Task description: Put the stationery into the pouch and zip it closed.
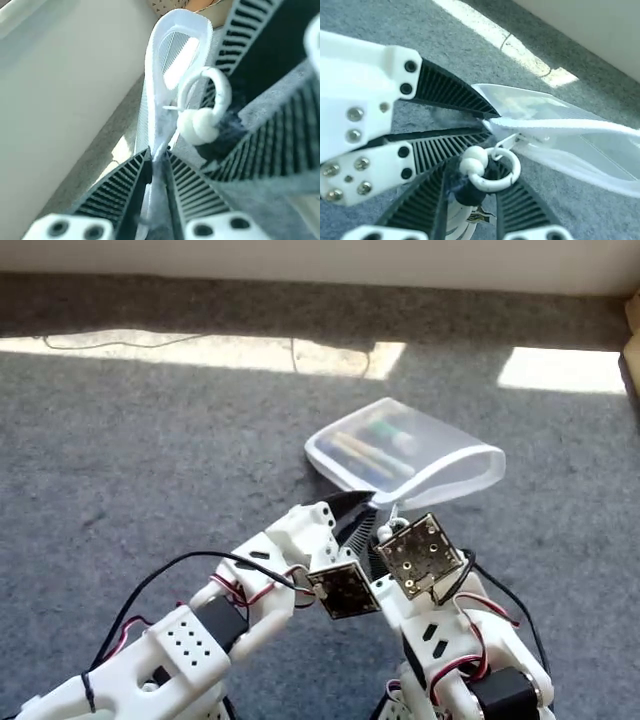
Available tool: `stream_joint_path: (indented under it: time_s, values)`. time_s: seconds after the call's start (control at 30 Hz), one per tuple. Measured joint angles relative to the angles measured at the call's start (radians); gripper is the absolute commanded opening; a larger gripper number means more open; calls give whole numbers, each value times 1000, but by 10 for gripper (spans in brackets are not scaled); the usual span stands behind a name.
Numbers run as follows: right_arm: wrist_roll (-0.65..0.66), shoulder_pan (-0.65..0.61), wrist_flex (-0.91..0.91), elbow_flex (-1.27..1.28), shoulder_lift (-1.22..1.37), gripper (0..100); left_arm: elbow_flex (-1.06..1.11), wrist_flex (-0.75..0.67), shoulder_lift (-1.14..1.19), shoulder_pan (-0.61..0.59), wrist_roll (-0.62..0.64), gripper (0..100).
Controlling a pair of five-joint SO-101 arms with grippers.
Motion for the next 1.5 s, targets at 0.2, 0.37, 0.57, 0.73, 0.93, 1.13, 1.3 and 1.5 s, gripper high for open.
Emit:
stream_joint_path:
  time_s: [0.2,0.37,0.57,0.73,0.93,1.13,1.3,1.5]
  values:
    - [0,0,0,0,0,8,-2,167,-95,-21,-21,6]
    - [0,0,0,0,0,8,-2,434,-348,-52,-25,6]
    - [0,-3,0,0,0,8,-2,724,-649,-55,-97,8]
    - [0,-3,0,0,0,8,55,749,-770,-54,-101,131]
    - [0,-3,2,0,0,8,75,749,-813,-60,0,200]
    - [0,-3,2,0,0,8,75,749,-815,-58,38,204]
    - [0,-3,2,0,0,8,75,736,-815,-58,38,204]
    - [0,-3,2,0,0,8,75,657,-815,-58,38,203]
